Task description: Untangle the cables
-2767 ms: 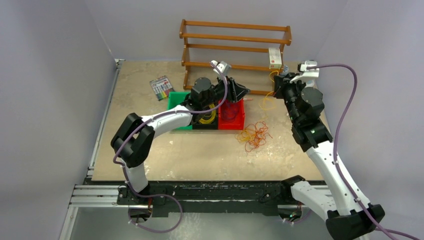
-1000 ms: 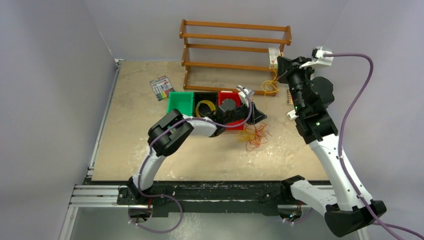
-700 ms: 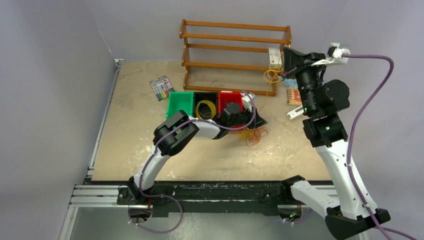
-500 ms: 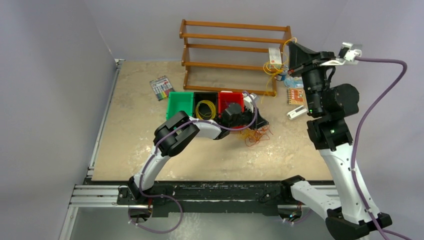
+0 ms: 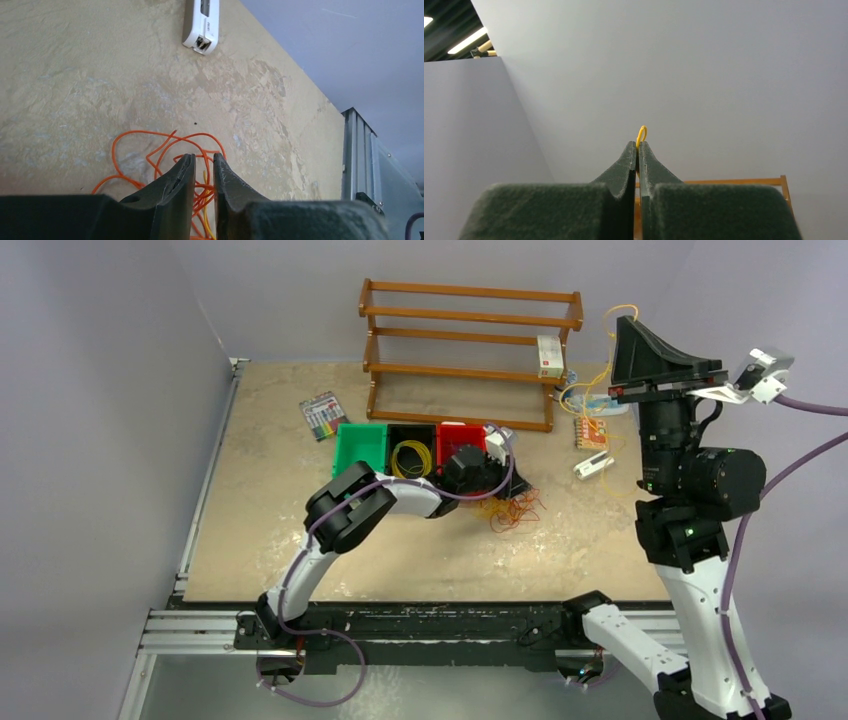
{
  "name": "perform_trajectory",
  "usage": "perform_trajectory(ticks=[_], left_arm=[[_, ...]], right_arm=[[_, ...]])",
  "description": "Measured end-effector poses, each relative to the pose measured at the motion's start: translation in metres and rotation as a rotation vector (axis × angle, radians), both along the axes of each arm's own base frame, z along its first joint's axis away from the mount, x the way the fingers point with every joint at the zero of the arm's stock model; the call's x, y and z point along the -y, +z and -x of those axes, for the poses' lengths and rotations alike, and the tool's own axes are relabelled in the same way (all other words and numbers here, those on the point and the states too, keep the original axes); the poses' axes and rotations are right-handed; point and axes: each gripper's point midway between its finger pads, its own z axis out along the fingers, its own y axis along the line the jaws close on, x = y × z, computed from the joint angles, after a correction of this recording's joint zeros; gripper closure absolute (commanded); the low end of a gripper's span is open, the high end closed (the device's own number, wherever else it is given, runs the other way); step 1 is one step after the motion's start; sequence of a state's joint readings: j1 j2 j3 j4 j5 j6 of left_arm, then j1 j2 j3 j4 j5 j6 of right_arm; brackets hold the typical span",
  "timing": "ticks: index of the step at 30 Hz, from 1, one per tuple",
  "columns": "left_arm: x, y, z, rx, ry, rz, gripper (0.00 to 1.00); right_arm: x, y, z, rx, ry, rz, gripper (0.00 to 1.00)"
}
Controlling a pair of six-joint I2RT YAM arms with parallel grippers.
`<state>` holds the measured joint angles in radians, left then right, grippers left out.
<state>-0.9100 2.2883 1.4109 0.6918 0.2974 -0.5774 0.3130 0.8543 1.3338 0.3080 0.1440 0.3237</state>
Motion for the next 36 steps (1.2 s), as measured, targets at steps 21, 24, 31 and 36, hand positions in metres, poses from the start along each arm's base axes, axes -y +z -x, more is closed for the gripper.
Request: perform_trajectory(ticks=[21,24,31,36], left_arm=[[-0.236,0.211,-0.086,0.149,0.731,-0.015,0.79],[-0.277,0.208,-0.08,0.139,0.837,-0.114,0.77],[-0.352,0.216,-0.057,0.181,0.979,-0.321,0.73],[-0.416,0.209,-0.061,0.134,1.09,-0.413,0.73]], right_arm=[[-0.049,-0.052,-0.065,-0.154,0.079,0.286,1.0],[-0.073,-0.076,-0.092,-0.214,0.161,0.354,1.0],[-0.127,-0.143,-0.132,-0.357,0.329,0.443,1.0],[-0.163,-0.164,-0.142,-0.389,0.401,0.478,1.0]])
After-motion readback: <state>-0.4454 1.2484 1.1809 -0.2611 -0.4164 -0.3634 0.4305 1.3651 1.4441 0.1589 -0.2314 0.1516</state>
